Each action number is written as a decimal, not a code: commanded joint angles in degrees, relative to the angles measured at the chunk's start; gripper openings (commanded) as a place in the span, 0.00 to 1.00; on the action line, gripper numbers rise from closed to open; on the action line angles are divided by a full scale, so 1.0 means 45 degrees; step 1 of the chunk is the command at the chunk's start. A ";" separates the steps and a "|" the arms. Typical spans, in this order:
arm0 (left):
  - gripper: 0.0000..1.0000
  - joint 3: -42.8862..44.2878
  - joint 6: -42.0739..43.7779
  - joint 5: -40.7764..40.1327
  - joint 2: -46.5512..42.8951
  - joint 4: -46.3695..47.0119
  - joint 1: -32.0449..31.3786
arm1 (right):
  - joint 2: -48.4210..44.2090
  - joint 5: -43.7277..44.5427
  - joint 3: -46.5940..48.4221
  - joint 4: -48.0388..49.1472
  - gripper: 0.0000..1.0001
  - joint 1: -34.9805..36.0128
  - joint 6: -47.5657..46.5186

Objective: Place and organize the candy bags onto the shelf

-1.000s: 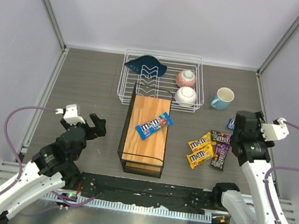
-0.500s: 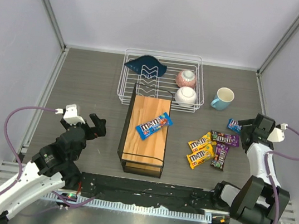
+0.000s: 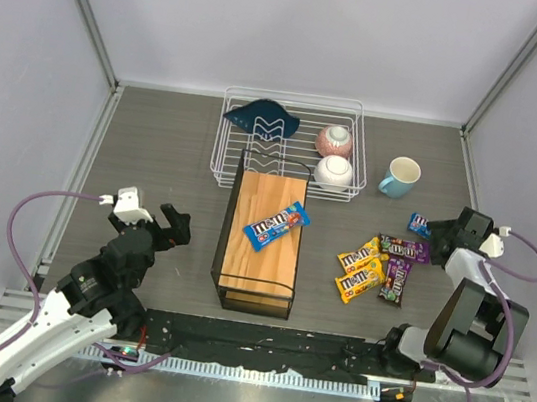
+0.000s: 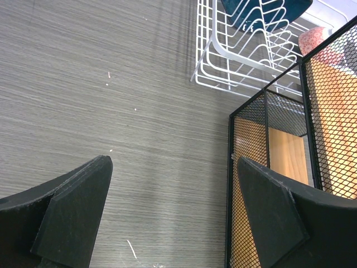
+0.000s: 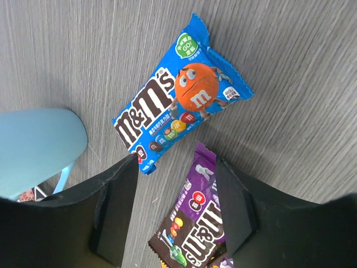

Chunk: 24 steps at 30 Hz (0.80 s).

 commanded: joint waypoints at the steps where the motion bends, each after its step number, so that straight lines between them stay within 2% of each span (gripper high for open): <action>1: 0.99 0.0065 0.0118 -0.0092 -0.0089 0.0434 -0.0023 | 0.0281 0.0144 0.0058 0.0946 0.62 -0.0166 -0.0006; 15: 1.00 0.0065 0.0118 -0.0112 -0.0147 0.0375 -0.0023 | 0.2174 -0.0012 0.0545 0.2352 0.61 -0.0615 0.0227; 18: 1.00 0.0065 0.0118 -0.0131 -0.0147 0.0376 -0.0023 | 0.2780 -0.0129 0.0780 0.2528 0.58 -0.0654 0.0267; 24: 1.00 0.0027 0.0118 -0.0151 -0.0206 0.0337 -0.0042 | 0.3309 -0.0188 0.0937 0.2899 0.41 -0.0654 0.0169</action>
